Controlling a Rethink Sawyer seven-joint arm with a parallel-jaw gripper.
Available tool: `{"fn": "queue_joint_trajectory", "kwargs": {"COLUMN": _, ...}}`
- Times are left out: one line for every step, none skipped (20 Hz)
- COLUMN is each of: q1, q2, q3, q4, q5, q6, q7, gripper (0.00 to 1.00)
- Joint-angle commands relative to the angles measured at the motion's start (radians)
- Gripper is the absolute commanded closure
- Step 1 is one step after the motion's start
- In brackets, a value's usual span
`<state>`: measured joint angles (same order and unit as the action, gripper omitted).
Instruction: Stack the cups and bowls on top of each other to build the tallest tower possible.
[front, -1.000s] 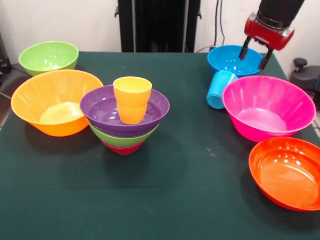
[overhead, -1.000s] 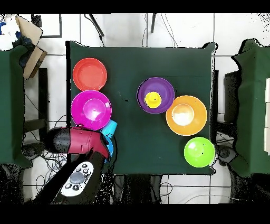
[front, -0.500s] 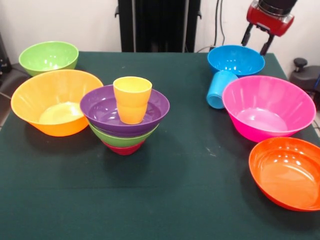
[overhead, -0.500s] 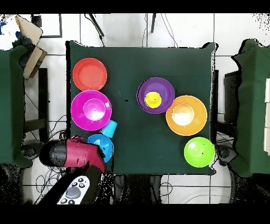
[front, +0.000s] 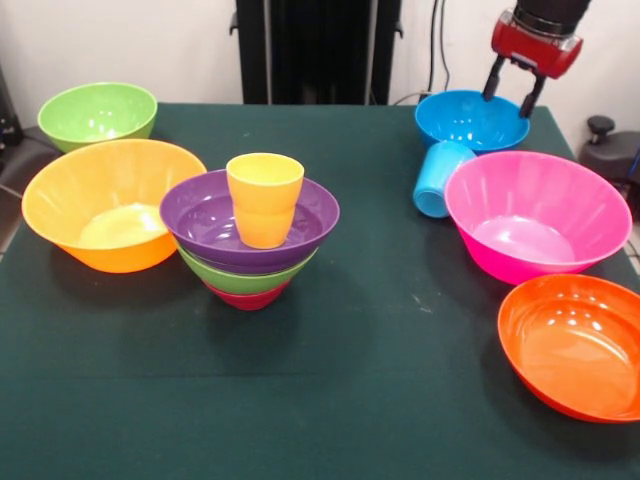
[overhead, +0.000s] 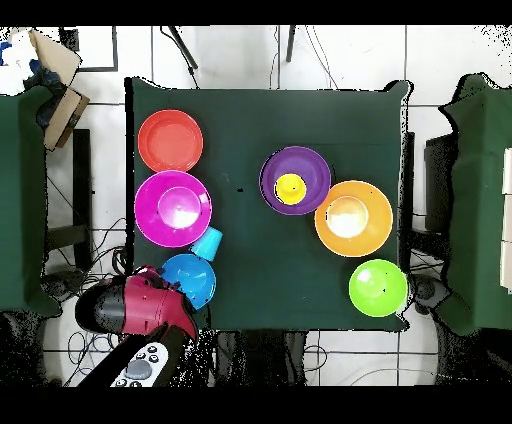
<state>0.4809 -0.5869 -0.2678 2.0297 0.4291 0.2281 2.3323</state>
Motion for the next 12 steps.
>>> {"fn": "queue_joint_trajectory", "kwargs": {"q1": -0.013, "q2": 0.069, "q3": 0.155, "q4": 0.086, "q5": 0.012, "q6": -0.138, "q7": 0.204, "gripper": 0.0}}
{"fn": "queue_joint_trajectory", "kwargs": {"q1": -0.022, "q2": 0.069, "q3": 0.159, "q4": 0.088, "q5": 0.009, "q6": -0.147, "q7": 0.199, "gripper": 0.0}}
{"fn": "queue_joint_trajectory", "kwargs": {"q1": -0.027, "q2": 0.068, "q3": 0.165, "q4": 0.091, "q5": 0.008, "q6": -0.155, "q7": 0.197, "gripper": 0.0}}
{"fn": "queue_joint_trajectory", "kwargs": {"q1": -0.03, "q2": 0.066, "q3": 0.165, "q4": 0.091, "q5": 0.008, "q6": -0.151, "q7": 0.193, "gripper": 0.0}}
{"fn": "queue_joint_trajectory", "kwargs": {"q1": -0.03, "q2": 0.063, "q3": 0.163, "q4": 0.091, "q5": 0.008, "q6": -0.144, "q7": 0.188, "gripper": 0.0}}
{"fn": "queue_joint_trajectory", "kwargs": {"q1": -0.034, "q2": 0.059, "q3": 0.166, "q4": 0.092, "q5": 0.008, "q6": -0.137, "q7": 0.182, "gripper": 0.0}}
{"fn": "queue_joint_trajectory", "kwargs": {"q1": -0.038, "q2": 0.056, "q3": 0.168, "q4": 0.091, "q5": 0.008, "q6": -0.129, "q7": 0.177, "gripper": 0.0}}
{"fn": "queue_joint_trajectory", "kwargs": {"q1": -0.043, "q2": 0.055, "q3": 0.171, "q4": 0.089, "q5": 0.008, "q6": -0.122, "q7": 0.171, "gripper": 0.0}}
{"fn": "queue_joint_trajectory", "kwargs": {"q1": -0.049, "q2": 0.053, "q3": 0.177, "q4": 0.088, "q5": 0.006, "q6": -0.12, "q7": 0.166, "gripper": 0.0}}
{"fn": "queue_joint_trajectory", "kwargs": {"q1": -0.054, "q2": 0.052, "q3": 0.185, "q4": 0.089, "q5": 0.006, "q6": -0.123, "q7": 0.165, "gripper": 0.0}}
{"fn": "queue_joint_trajectory", "kwargs": {"q1": -0.059, "q2": 0.052, "q3": 0.193, "q4": 0.092, "q5": 0.005, "q6": -0.13, "q7": 0.166, "gripper": 0.0}}
{"fn": "queue_joint_trajectory", "kwargs": {"q1": -0.064, "q2": 0.052, "q3": 0.201, "q4": 0.094, "q5": 0.004, "q6": -0.138, "q7": 0.167, "gripper": 0.0}}
